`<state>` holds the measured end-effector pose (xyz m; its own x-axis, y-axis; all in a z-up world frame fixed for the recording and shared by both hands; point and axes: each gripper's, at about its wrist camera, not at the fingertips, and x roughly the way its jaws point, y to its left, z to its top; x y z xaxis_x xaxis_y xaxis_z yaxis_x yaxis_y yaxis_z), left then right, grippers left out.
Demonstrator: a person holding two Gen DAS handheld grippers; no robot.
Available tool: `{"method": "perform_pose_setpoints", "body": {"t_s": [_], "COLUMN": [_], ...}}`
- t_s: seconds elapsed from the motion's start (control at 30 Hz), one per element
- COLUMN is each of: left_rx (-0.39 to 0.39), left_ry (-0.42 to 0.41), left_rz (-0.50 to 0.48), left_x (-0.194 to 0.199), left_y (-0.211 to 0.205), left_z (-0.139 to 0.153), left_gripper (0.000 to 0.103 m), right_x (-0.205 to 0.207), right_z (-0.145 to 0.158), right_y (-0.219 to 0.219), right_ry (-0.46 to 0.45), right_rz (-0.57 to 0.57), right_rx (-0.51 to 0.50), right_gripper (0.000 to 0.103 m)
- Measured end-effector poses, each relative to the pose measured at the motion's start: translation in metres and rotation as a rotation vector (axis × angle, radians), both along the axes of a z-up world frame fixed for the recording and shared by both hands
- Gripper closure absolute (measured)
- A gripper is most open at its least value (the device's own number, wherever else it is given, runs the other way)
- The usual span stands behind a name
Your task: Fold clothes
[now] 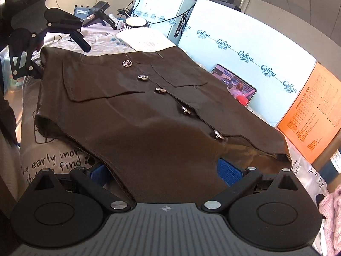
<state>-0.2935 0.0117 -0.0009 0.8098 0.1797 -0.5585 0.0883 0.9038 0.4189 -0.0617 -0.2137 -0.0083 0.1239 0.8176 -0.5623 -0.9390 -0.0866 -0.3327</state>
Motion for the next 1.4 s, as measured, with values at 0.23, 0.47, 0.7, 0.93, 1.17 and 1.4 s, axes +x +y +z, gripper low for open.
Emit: {"method": "perform_pose_setpoints", "body": {"t_s": [0.23,0.47,0.7,0.93,1.17,1.4], "left_rx": [0.007,-0.118,-0.169,-0.273,-0.196,-0.184], "left_ry": [-0.021,-0.018,-0.05,-0.144,-0.43,-0.617], "left_rz": [-0.024,-0.073,-0.07,-0.066,-0.018,0.094], "left_x": [-0.002,0.001,-0.009,-0.034,-0.027,0.006], "left_y": [0.003,0.014,0.017,0.025,0.041,0.075], "left_z": [0.003,0.002,0.004,0.02,0.046,0.048], "left_gripper": [0.019,0.067,0.082,0.083,0.083,0.083], "right_x": [0.005,0.006,-0.002,-0.028,-0.019,0.018], "right_z": [-0.004,-0.01,-0.006,0.012,0.048,0.073], "right_y": [-0.012,-0.031,-0.03,-0.057,-0.048,-0.011], "right_ry": [-0.092,-0.226,-0.122,-0.076,-0.184,-0.237], "right_rz": [-0.108,-0.214,-0.153,-0.116,-0.109,-0.113], "right_rx": [0.023,0.035,-0.007,-0.003,0.155,0.295], "right_gripper": [0.003,0.05,0.094,0.097,0.097,0.097]}}
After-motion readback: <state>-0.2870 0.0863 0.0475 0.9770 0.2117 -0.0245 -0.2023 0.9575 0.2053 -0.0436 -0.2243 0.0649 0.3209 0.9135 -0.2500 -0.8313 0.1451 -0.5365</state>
